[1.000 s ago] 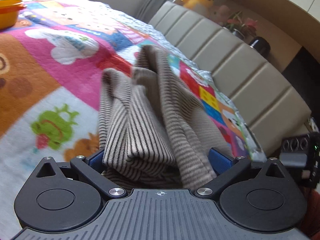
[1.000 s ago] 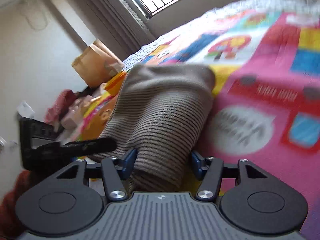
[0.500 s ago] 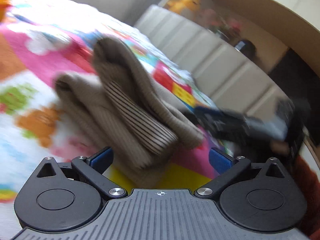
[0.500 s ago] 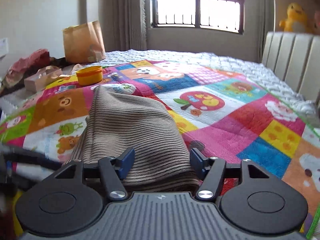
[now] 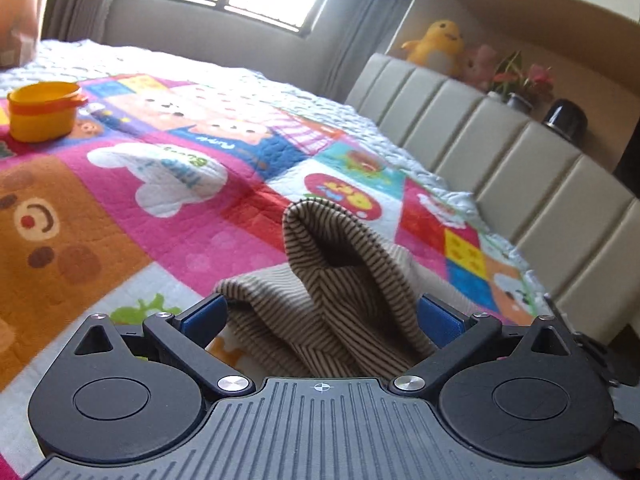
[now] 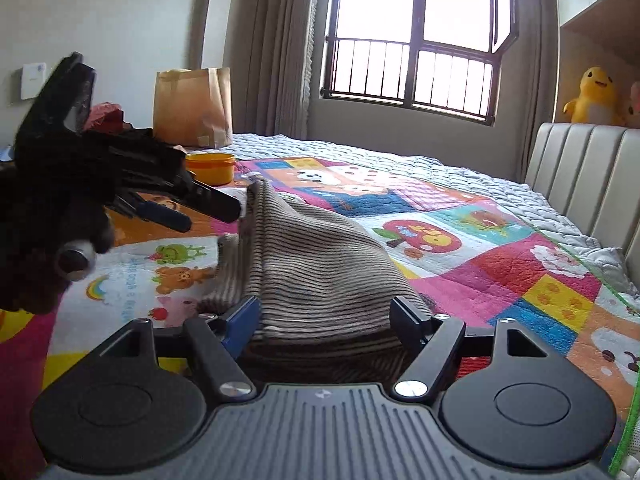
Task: Fold clothes
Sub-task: 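Lift the sweater fold with the left gripper while the right gripper tucks the other end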
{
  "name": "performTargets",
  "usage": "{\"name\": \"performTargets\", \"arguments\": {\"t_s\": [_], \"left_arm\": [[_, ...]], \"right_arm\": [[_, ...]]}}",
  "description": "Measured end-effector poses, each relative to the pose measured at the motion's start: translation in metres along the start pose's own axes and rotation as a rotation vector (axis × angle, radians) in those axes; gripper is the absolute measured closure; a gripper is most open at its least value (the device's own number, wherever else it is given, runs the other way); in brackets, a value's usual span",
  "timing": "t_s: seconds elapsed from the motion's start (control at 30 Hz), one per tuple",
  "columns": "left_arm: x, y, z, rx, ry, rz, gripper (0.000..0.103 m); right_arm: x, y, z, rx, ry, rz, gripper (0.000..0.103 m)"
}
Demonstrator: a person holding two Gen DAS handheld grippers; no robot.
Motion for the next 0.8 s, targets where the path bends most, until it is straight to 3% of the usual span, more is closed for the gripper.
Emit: {"name": "performTargets", "arguments": {"t_s": [0.1, 0.3, 0.43, 0.6, 0.77, 0.8], "left_arm": [[0.007, 0.008, 0.005, 0.019, -0.033, 0.067, 0.000], [0.008, 0.044, 0.006, -0.018, -0.039, 0.143, 0.000], [-0.003, 0.065, 0.004, -0.073, -0.034, 0.133, 0.000], [-0.003, 0.070, -0.008, -0.141, -0.015, 0.084, 0.000], [-0.003, 0.066, -0.023, -0.121, -0.009, 0.064, 0.000], [-0.004, 0.065, -0.023, -0.126, -0.007, 0.052, 0.000]], "right_arm": [[0.000, 0.015, 0.007, -0.041, -0.020, 0.011, 0.026], [0.041, 0.054, 0.000, -0.305, 0.037, -0.066, 0.026], [0.031, 0.039, 0.006, -0.236, 0.016, -0.108, 0.027], [0.035, 0.051, -0.006, -0.371, 0.095, -0.102, 0.027], [0.031, 0.047, 0.004, -0.539, 0.024, -0.331, 0.033], [0.032, 0.046, 0.002, -0.552, 0.030, -0.337, 0.033]]}}
Point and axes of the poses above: each gripper's, at about its wrist camera, not at the fingertips, and x roughly the way its jaws point, y to its left, z to its top, the point moved 8 cm from there along x, roughly the way its jaws point, and after that the axes turned 12 degrees about -x, right-handed, at the moved point
